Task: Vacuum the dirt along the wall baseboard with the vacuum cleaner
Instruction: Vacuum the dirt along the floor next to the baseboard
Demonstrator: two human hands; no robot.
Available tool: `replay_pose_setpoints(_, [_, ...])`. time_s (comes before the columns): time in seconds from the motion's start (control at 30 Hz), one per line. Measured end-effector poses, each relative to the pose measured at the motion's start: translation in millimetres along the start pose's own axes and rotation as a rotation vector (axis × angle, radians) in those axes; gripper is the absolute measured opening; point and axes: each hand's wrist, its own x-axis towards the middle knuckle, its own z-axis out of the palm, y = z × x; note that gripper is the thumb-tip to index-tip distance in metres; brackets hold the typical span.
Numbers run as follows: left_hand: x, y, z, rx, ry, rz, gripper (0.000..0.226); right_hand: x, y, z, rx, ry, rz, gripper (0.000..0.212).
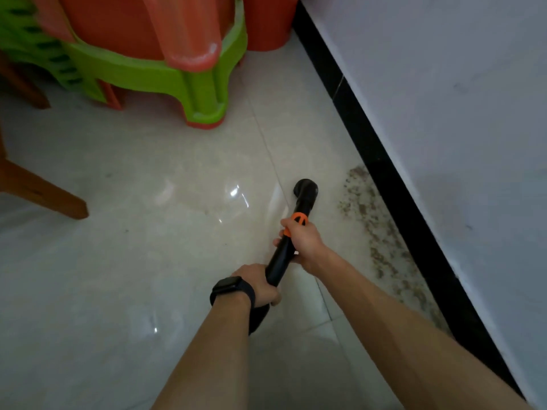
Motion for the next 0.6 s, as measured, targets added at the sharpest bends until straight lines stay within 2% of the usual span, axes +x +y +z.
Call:
replay_pose_setpoints(0.13, [-6, -24, -4, 0.120, -0.088, -0.107, 0.047, -12, 40, 10, 0.135, 0.046, -0.044, 0.018])
replay_pose_setpoints(0.27, [-13, -38, -1, 0.231, -0.003, -0.195, 0.038, -17, 74, 17, 0.325, 0.055, -0.056, 0.025])
replay_pose_setpoints(0.37, [-22, -26, 20, 0.207, 0.075, -0.157, 0.027, -24, 81, 3, 0.495, 0.085, -0.057, 0.014])
replay_pose_setpoints(0.6, [-20, 14, 52, 0.130, 0.144, -0.003, 0.033, -15, 73, -45, 0.617, 0.135, -0.072, 0.009])
